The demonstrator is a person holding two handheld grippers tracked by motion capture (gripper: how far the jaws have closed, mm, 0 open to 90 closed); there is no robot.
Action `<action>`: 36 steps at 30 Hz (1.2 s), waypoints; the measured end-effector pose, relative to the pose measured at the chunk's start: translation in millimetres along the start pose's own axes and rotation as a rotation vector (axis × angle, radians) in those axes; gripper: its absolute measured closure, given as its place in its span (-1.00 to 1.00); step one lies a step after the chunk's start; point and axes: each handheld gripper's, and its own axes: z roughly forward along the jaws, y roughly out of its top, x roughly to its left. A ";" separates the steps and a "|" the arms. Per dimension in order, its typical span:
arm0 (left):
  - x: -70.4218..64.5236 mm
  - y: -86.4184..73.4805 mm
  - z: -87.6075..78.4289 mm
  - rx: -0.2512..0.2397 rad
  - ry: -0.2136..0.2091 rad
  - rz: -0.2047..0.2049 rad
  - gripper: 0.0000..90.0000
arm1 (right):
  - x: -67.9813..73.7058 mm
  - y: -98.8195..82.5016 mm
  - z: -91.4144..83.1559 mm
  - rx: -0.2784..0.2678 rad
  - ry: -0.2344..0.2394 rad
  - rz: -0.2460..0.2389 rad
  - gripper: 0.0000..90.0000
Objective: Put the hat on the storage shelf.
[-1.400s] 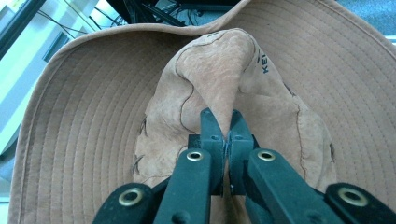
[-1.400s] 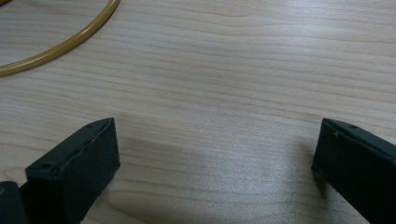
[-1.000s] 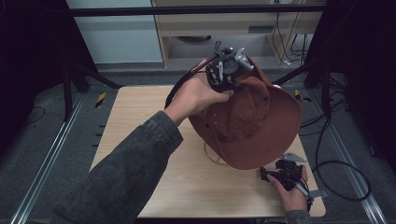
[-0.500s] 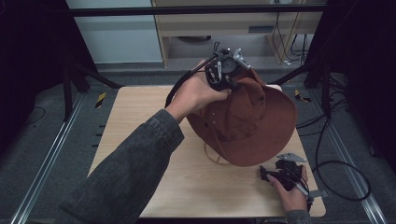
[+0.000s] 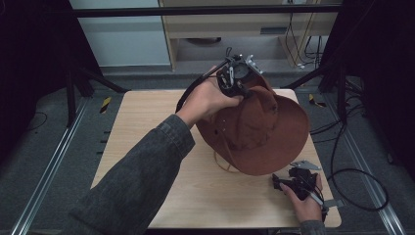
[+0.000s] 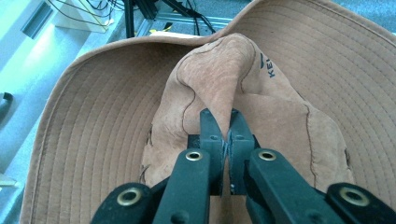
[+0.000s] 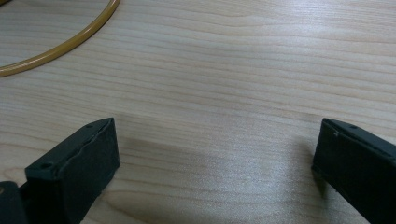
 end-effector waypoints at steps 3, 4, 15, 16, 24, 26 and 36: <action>0.2 -0.8 2.9 0.005 0.001 -0.001 0.95 | 0.1 0.0 -0.3 0.002 -0.001 0.002 -0.99; 0.0 -0.9 3.6 0.004 0.002 -0.002 0.95 | 0.0 0.0 -0.3 0.002 -0.002 0.001 -0.99; -2.5 -1.9 9.0 -0.003 -0.004 -0.006 0.85 | 0.0 0.0 0.0 0.000 -0.003 0.001 -0.99; -2.7 -2.2 9.5 0.000 -0.006 -0.003 0.85 | 0.0 0.0 -0.1 0.000 -0.002 0.001 -0.99; -2.5 -5.2 10.0 -0.013 0.013 -0.009 0.55 | 0.0 0.0 -0.2 0.001 -0.002 0.001 -0.99; -2.6 -5.3 9.4 -0.017 0.015 -0.012 0.47 | 0.0 -0.1 -0.4 0.003 -0.001 0.000 -0.99; -5.6 -4.6 3.8 -0.057 0.030 -0.025 0.02 | 2.2 -0.1 0.1 0.001 0.001 0.019 -0.99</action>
